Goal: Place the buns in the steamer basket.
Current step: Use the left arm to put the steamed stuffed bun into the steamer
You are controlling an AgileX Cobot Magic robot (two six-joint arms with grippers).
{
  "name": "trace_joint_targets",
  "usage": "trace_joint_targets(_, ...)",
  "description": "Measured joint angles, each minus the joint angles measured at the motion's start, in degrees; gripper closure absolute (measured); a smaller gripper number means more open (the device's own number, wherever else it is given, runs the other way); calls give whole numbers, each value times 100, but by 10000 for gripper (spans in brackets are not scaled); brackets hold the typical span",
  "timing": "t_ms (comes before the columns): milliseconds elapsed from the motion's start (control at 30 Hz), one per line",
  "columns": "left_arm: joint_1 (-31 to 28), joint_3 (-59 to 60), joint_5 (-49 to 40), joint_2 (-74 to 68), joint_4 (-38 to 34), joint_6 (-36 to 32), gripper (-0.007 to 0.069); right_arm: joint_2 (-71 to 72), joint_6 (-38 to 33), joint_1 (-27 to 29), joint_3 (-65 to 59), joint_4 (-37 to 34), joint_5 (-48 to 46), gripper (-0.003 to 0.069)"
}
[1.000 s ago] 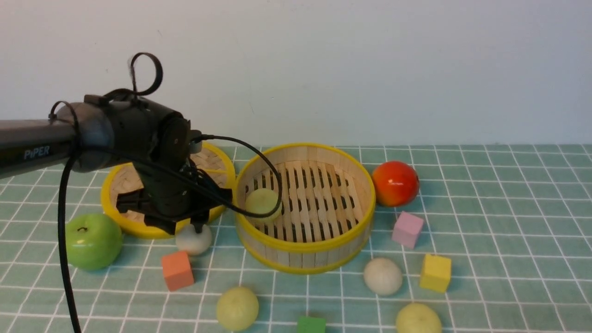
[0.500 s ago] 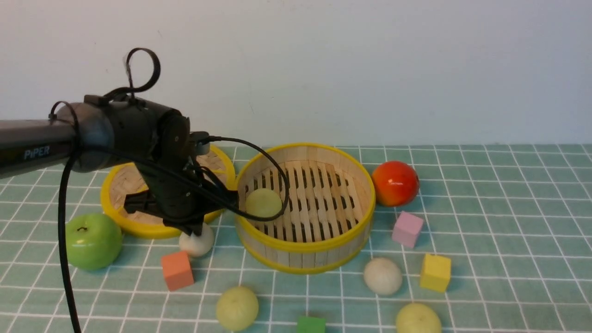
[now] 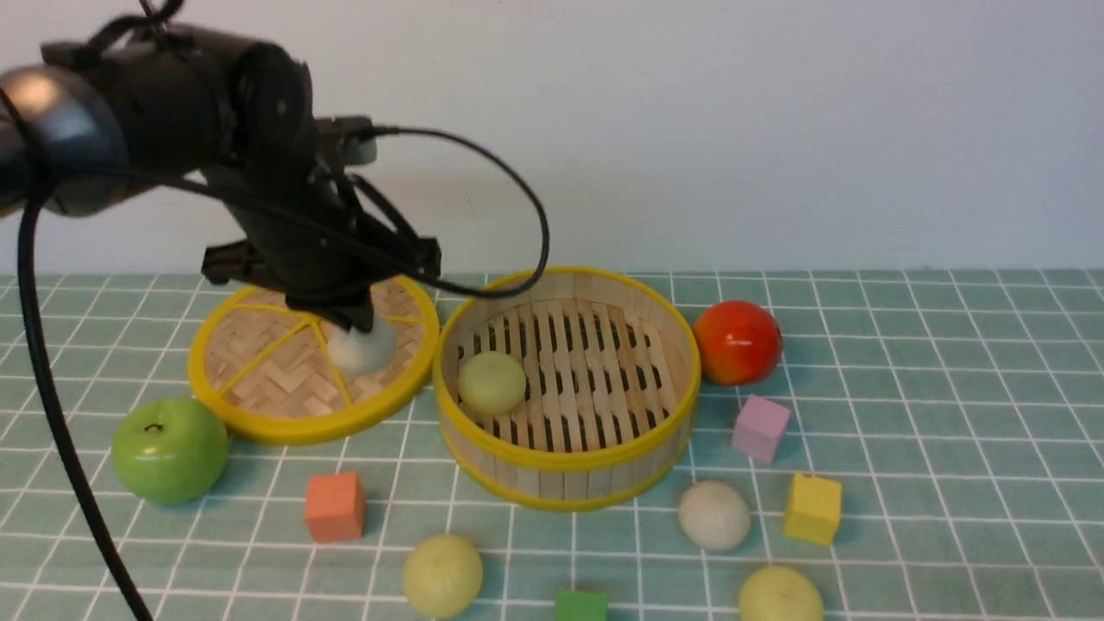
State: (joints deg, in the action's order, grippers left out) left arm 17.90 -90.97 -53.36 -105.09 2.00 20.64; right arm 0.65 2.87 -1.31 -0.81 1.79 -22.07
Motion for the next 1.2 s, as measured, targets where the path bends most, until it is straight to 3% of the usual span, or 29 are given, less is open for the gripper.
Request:
trace_joint_targets(200,38,-1301,-124,-417,-1259,-577,629,0,0,0,0,0,0,419)
trace_joint_targets(333,209,-1881,-36,-1005,-1612,-867,629,0,0,0,0,0,0,419)
trace_joint_targets(567,501,-2437,305,-2089,-1681,-1241,627,0,0,0,0,0,0,419)
trace_joint_targets(833,521,-2526,958,-2665,-1399,-1191,598,0,0,0,0,0,0,419)
trace_joint_targets(1033,521,-2532,868,-2683,-1184,-977,426,0,0,0,0,0,0,419)
trace_joint_targets(1067,521,-2538,595,-2615,-1155,-965,333,0,0,0,0,0,0,419)
trace_joint_targets(1200,521,-2545,-71,-2230,-939,-965,157,0,0,0,0,0,0,419)
